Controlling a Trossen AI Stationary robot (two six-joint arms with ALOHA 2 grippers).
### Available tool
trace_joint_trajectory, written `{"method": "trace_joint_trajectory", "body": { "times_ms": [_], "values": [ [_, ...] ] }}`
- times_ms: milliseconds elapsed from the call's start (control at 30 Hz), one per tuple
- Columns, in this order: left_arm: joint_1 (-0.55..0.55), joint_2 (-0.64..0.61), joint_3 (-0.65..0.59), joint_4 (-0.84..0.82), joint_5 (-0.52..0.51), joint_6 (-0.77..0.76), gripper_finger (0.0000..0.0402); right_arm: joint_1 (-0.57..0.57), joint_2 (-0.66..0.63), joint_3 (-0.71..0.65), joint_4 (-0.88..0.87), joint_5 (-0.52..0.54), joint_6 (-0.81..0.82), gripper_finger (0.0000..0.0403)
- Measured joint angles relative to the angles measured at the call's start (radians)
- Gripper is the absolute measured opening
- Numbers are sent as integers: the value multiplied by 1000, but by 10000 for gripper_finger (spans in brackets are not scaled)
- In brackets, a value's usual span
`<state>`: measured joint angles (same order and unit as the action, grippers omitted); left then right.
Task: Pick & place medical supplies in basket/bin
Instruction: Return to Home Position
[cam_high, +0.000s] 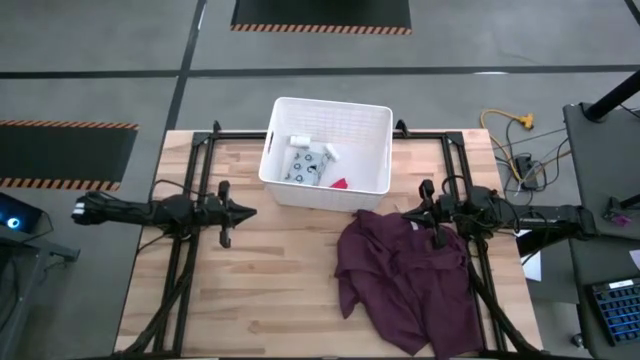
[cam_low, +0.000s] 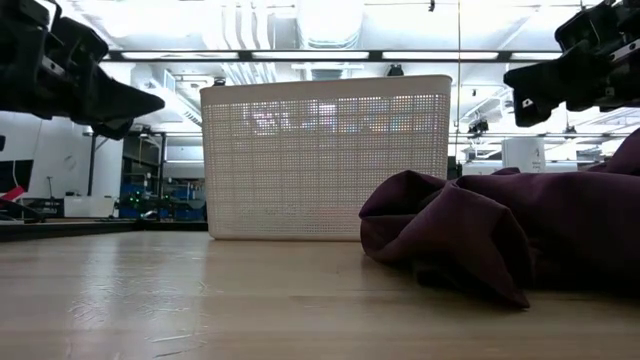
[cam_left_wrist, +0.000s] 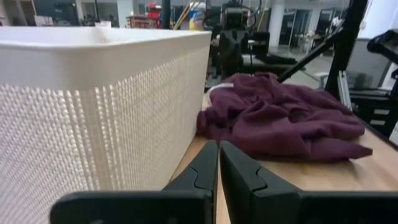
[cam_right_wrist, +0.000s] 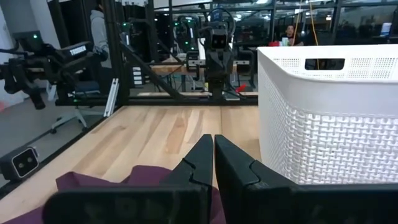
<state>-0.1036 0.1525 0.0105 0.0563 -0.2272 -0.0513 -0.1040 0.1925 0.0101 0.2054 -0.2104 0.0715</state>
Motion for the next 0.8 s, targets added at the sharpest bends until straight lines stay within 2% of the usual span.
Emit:
{"method": "trace_joint_trajectory", "body": {
  "times_ms": [800],
  "values": [
    [0, 156, 0, -1, 0, 0, 0, 0, 0, 0, 1, 1, 2, 9]
  ]
}}
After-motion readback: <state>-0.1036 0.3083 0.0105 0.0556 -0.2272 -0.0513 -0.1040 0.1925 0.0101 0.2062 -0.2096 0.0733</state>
